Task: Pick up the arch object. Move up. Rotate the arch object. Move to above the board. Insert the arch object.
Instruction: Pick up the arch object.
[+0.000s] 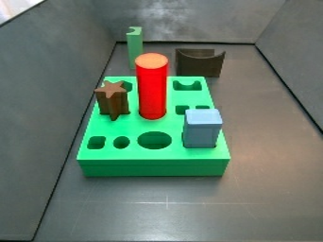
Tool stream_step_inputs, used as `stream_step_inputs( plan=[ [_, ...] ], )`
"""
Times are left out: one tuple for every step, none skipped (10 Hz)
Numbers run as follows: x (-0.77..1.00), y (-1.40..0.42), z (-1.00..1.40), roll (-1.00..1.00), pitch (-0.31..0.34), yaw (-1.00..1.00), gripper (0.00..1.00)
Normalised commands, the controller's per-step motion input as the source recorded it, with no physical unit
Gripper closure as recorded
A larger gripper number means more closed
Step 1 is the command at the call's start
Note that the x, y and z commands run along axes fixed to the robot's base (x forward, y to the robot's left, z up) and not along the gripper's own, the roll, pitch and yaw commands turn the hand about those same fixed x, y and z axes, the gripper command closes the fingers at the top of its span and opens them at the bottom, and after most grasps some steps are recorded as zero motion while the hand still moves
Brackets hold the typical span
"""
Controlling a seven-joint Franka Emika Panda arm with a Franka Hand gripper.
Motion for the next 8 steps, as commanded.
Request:
stream_step_inputs(
  plan=[
    [-0.43,0.00,-0.28,0.00,-0.003,0.00,0.00],
    [-0.58,0.00,-0.64,-0.08,0.000,0.00,0.00],
    [-0.55,0.00,-0.69,-0.12,0.000,0.00,0.00],
    [-0.34,0.00,-0.67,-0.17,0.000,0.00,0.00],
    [0.00,0.00,-0.65,-0.19,0.051,-0.02,0.00],
    [0.00,0.00,-0.70,-0.20,0.067,-0.07,0.00],
    [0.00,0.00,-0.71,-0.20,0.054,-0.06,0.00],
    [0.07,0.00,-0.65,-0.19,0.099,-0.14,0.00]
  ],
)
